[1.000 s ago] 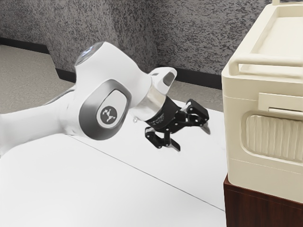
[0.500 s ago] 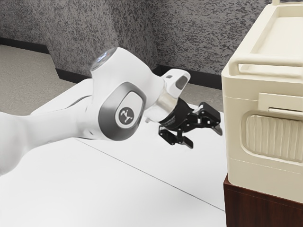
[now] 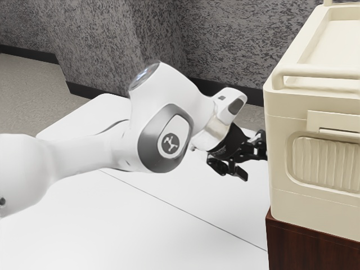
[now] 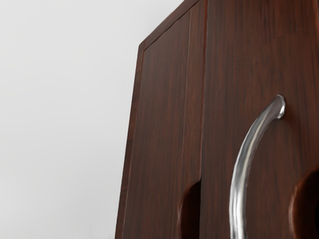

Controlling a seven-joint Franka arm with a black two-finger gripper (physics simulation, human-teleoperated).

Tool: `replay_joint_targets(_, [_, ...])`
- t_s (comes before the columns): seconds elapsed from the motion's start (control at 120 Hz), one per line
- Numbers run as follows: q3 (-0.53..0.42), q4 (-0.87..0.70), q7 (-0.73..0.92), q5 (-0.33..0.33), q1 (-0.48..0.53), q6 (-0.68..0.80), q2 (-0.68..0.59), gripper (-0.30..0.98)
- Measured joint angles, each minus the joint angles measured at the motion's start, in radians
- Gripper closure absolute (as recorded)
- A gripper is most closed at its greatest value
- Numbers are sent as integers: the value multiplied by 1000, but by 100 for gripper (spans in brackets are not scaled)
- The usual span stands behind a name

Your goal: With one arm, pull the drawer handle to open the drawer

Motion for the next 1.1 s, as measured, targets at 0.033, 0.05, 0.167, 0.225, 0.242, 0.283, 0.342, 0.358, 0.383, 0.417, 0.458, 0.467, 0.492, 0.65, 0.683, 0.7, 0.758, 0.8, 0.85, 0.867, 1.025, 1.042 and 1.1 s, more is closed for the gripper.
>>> replay_joint_targets(0.033, [0, 0, 4, -1, 1, 2, 1, 2])
replay_joint_targets(0.05, [0, 0, 6, -2, 2, 2, 1, 2])
replay_joint_targets(0.167, [0, 0, 17, -5, 10, 6, 2, 2])
replay_joint_targets(0.225, [1, 0, 22, -6, 11, 7, 2, 2])
replay_joint_targets(0.242, [1, 0, 24, -6, 11, 7, 2, 2])
replay_joint_targets(0.283, [1, 0, 27, -6, 10, 8, 3, 2])
replay_joint_targets(0.342, [1, -1, 31, -7, 9, 8, 7, 2])
replay_joint_targets(0.358, [1, -1, 32, -7, 8, 9, 8, 2])
replay_joint_targets(0.383, [1, -1, 33, -7, 8, 9, 11, 2])
replay_joint_targets(0.417, [1, -1, 35, -8, 8, 9, 14, 2])
replay_joint_targets(0.458, [0, -1, 37, -8, 8, 9, 16, 2])
replay_joint_targets(0.467, [1, -1, 37, -8, 8, 10, 17, 2])
replay_joint_targets(0.492, [0, -1, 38, -8, 8, 10, 18, 2])
replay_joint_targets(0.65, [1, -1, 41, -9, 12, 11, 24, 4])
replay_joint_targets(0.683, [1, -1, 42, -8, 12, 11, 24, 5])
replay_joint_targets(0.7, [1, -1, 42, -8, 13, 11, 24, 5])
replay_joint_targets(0.758, [1, -1, 43, -7, 13, 11, 24, 9])
replay_joint_targets(0.8, [1, -1, 43, -7, 14, 11, 24, 11])
replay_joint_targets(0.85, [1, -1, 44, -6, 14, 11, 23, 13])
replay_joint_targets(0.867, [1, -2, 43, -5, 15, 11, 23, 14])
replay_joint_targets(1.025, [1, -3, 45, -4, 18, 11, 21, 20])
replay_joint_targets(1.042, [1, -3, 45, -3, 19, 11, 21, 21])
replay_joint_targets(1.1, [1, -4, 45, -1, 20, 12, 19, 22])
